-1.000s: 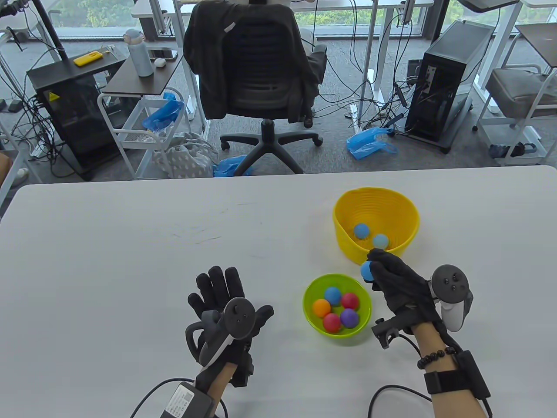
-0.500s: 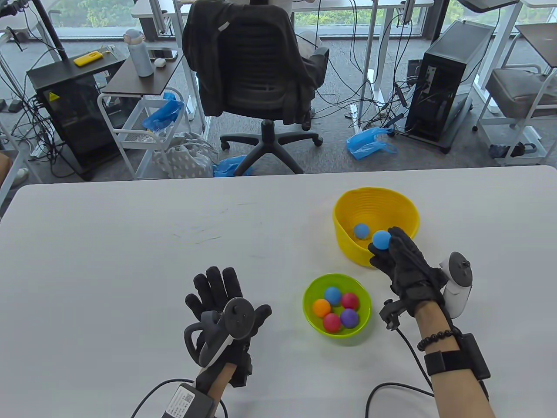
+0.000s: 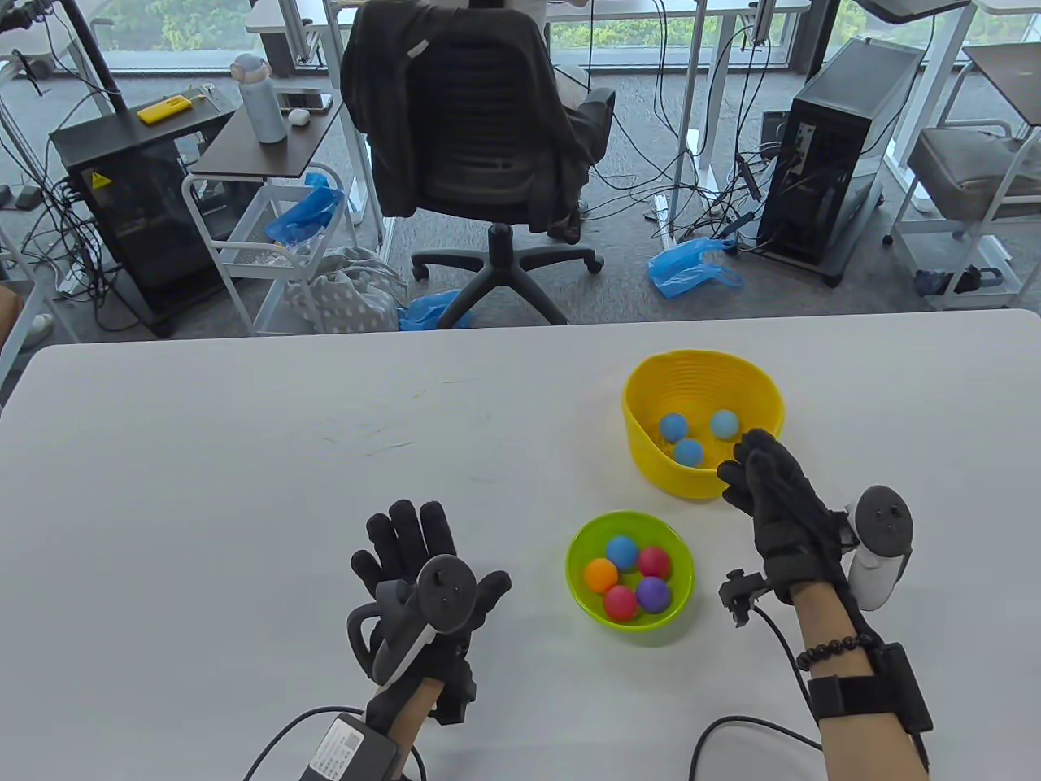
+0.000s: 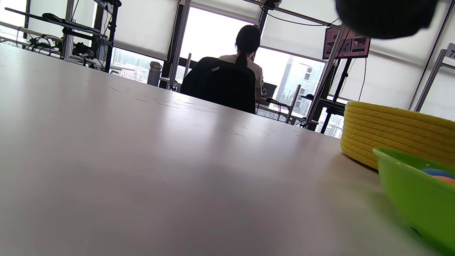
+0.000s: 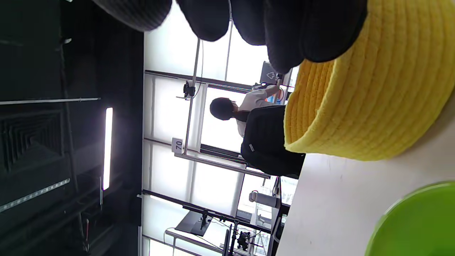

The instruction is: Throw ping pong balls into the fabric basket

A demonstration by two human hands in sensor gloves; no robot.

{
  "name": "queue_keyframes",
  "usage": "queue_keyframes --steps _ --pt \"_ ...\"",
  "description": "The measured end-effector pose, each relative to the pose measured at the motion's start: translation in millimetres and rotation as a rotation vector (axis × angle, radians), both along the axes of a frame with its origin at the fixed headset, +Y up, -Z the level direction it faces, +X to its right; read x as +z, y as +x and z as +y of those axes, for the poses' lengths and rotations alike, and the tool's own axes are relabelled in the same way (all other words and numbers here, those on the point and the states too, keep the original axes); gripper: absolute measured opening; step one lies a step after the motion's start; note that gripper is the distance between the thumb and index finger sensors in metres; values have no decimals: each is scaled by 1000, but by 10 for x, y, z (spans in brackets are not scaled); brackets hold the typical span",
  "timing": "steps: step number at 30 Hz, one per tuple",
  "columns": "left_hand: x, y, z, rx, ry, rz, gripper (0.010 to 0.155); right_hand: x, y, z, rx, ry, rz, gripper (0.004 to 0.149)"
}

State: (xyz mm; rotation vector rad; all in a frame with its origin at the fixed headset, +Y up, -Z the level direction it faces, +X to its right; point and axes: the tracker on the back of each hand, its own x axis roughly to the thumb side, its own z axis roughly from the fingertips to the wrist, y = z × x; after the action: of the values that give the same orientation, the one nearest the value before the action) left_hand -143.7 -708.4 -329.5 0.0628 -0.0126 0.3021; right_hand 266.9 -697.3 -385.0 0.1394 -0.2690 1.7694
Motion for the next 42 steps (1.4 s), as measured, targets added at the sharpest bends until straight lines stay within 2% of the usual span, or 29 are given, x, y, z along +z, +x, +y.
queue_keyframes --steps 5,8,9,12,15,23,42 --pt "9 23 -4 11 -2 -17 107 201 -378 240 372 138 115 50" --pt "7 30 -10 16 -6 -24 107 286 -616 283 613 141 198 48" --pt "8 33 -11 16 -7 -26 107 316 -723 289 745 137 227 48" --pt "8 35 -14 22 -7 -30 107 338 -899 240 927 80 309 46" --pt "11 37 -18 24 -11 -29 107 333 -1003 155 984 1 404 46" --pt "9 40 -18 22 -1 -24 107 304 -1162 -15 1084 -79 498 46" --pt "5 47 -20 14 7 -15 107 262 -1327 -295 1178 -176 548 51"
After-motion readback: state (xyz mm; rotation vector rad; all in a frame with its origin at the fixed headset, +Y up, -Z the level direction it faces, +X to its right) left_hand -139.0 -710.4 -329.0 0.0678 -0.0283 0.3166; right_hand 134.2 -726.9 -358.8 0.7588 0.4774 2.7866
